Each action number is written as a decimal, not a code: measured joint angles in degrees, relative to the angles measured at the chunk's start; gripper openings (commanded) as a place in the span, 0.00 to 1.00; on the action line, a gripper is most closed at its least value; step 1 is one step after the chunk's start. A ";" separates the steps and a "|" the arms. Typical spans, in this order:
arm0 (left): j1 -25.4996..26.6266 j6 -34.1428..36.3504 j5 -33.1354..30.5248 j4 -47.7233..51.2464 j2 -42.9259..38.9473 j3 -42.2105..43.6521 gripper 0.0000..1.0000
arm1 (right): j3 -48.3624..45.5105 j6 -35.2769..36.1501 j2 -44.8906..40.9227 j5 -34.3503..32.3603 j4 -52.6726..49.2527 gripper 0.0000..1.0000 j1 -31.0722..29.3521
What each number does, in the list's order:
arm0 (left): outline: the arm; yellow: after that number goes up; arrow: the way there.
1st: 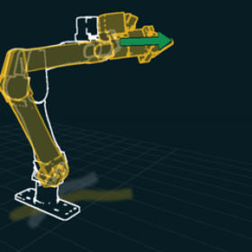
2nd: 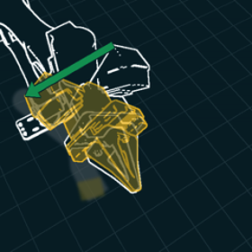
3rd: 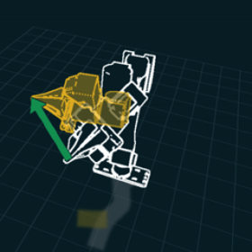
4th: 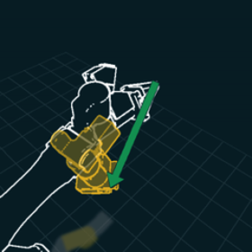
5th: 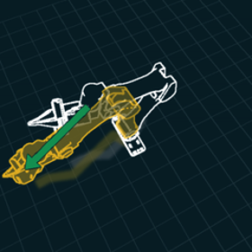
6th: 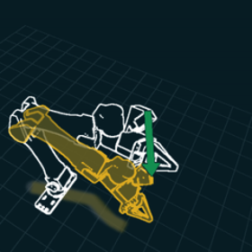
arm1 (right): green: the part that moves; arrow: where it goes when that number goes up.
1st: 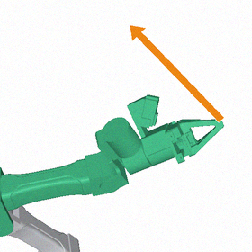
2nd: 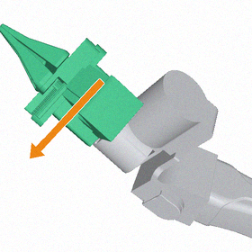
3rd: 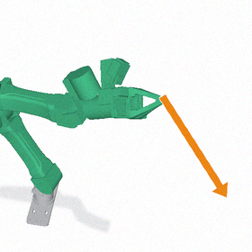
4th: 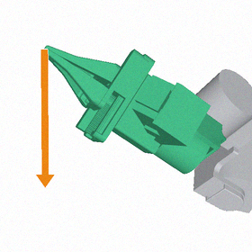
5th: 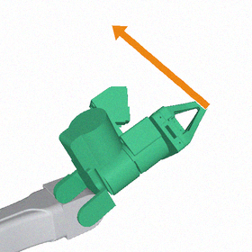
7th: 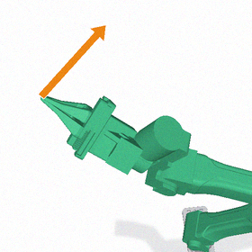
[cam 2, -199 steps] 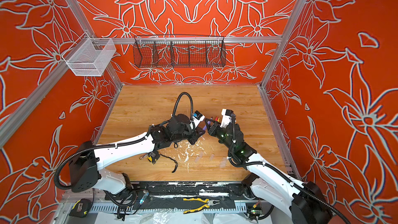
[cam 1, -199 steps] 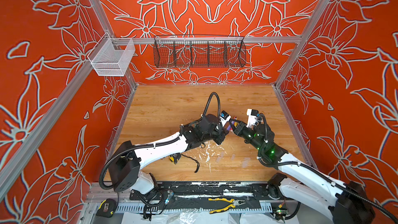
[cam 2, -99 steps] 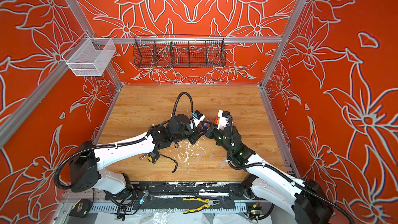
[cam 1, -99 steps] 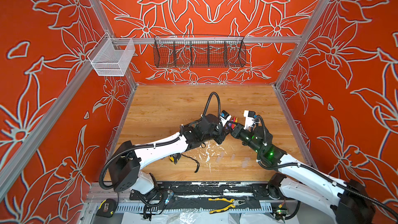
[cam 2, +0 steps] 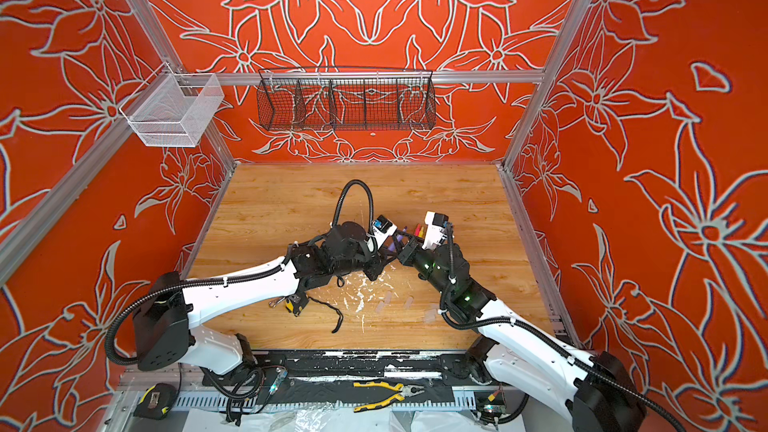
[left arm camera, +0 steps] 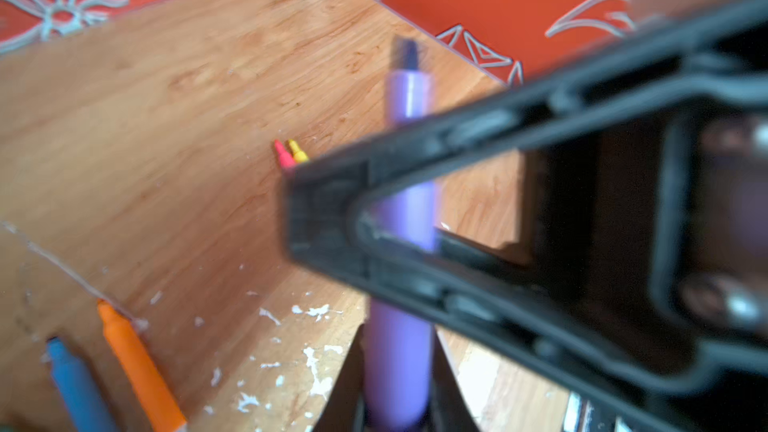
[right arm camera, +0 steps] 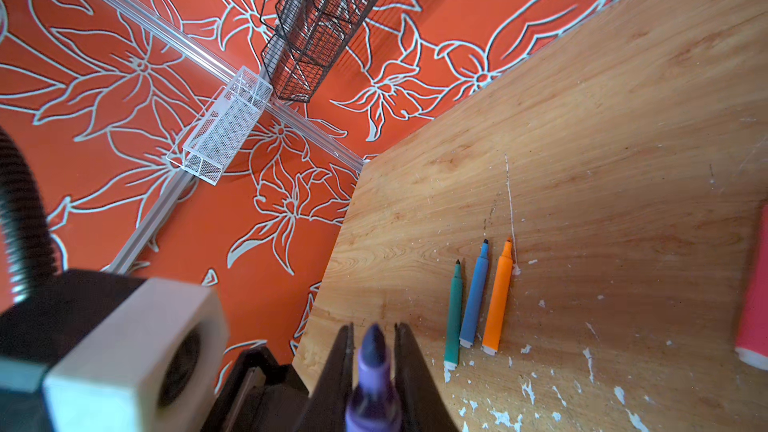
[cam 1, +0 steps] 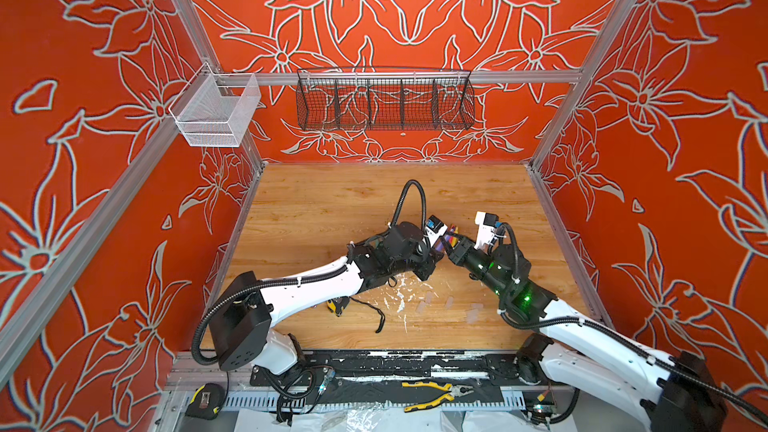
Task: Insert the pens into the pen caps
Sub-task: 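Hold the purple marker upright in the left gripper while the right moves to the caps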
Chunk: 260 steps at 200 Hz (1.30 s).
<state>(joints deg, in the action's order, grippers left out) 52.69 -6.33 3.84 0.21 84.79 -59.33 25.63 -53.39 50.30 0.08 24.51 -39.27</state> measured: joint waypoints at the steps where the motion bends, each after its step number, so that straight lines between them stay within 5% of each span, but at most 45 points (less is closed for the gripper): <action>1: 0.07 -0.44 -0.13 -0.07 0.00 0.04 0.02 | 0.00 -0.02 0.00 0.00 0.02 0.18 0.00; 23: 0.11 -0.52 -0.33 -0.31 0.00 0.15 0.00 | -0.02 -0.33 -0.04 -0.20 -0.13 0.33 -0.09; 42: 0.11 -0.55 -0.81 -0.20 0.00 0.13 0.00 | -0.02 -0.81 -0.83 -0.63 -0.70 0.60 -0.13; 61: 0.11 -0.98 -1.70 0.92 0.00 -0.20 0.00 | 0.26 -0.04 -2.54 -1.01 -3.65 0.76 -0.15; 91: 0.11 -3.23 -4.15 3.67 -1.81 -0.59 0.00 | 4.00 0.98 -5.05 -0.98 -12.20 0.89 -0.22; 155: 0.09 -11.80 -8.83 12.96 -10.32 -0.98 0.00 | 12.04 5.07 -6.40 2.95 -27.91 0.90 -0.42; 201: -0.09 -14.78 -16.72 25.77 -14.45 -0.98 0.00 | 14.91 7.76 6.51 5.25 -34.18 0.84 -1.86; 260: -4.94 -17.51 -19.02 28.98 -28.57 8.55 0.00 | 18.64 8.31 16.11 1.66 -39.01 0.77 -11.15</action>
<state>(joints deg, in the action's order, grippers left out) 47.75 -23.83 -15.18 29.19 56.23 -50.78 44.27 -45.08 66.41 1.74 -14.50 -50.41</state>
